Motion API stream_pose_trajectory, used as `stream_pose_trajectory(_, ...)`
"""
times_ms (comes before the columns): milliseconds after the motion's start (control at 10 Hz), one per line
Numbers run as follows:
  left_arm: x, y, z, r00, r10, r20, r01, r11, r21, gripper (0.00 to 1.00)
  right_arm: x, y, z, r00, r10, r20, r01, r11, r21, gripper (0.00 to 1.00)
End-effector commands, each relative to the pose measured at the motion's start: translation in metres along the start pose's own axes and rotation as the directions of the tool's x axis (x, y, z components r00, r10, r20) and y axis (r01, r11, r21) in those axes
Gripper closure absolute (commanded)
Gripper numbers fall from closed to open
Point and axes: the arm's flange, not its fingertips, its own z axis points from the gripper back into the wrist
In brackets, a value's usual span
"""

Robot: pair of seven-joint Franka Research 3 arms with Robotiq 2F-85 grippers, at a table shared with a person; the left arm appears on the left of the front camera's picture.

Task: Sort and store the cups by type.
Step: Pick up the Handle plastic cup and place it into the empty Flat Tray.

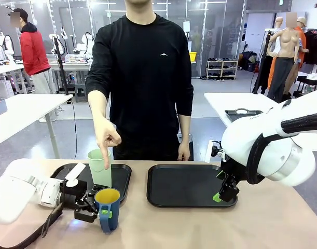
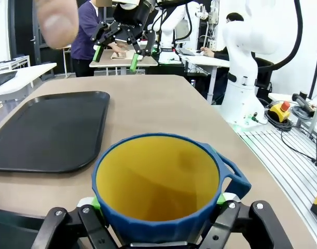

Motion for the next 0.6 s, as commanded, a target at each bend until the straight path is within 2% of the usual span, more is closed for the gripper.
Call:
stream_pose_trajectory(0, -0.021, -0.011, -0.004, 0.999, -0.038, 0.023, 0.038, 0.999, -0.003, 0.60, -0.001, 0.000, -0.003, 1.000, 0.006, 0.021, -0.005, 1.000, -0.010, 0.00)
stream_pose_trajectory(100, -0.020, -0.011, -0.005, 0.999, -0.036, 0.021, 0.036, 0.999, -0.007, 0.78, -0.001, 0.000, -0.003, 1.000, 0.006, 0.021, -0.005, 1.000, -0.010, 0.00)
stream_pose_trajectory(200, -0.018, -0.013, -0.006, 0.999, -0.043, 0.023, 0.043, 0.999, -0.003, 0.80, -0.001, 0.000, -0.003, 1.000, 0.006, 0.021, -0.005, 1.000, -0.010, 0.00)
stream_pose_trajectory(300, -0.012, -0.016, -0.010, 0.999, -0.030, 0.033, 0.030, 1.000, 0.006, 0.89, -0.001, 0.000, -0.003, 1.000, 0.006, 0.021, -0.005, 1.000, -0.010, 0.00)
stream_pose_trajectory(500, 0.001, -0.024, -0.021, 0.999, -0.041, 0.021, 0.042, 0.999, -0.016, 0.89, -0.001, 0.000, -0.003, 1.000, 0.006, 0.021, -0.005, 1.000, -0.010, 0.00)
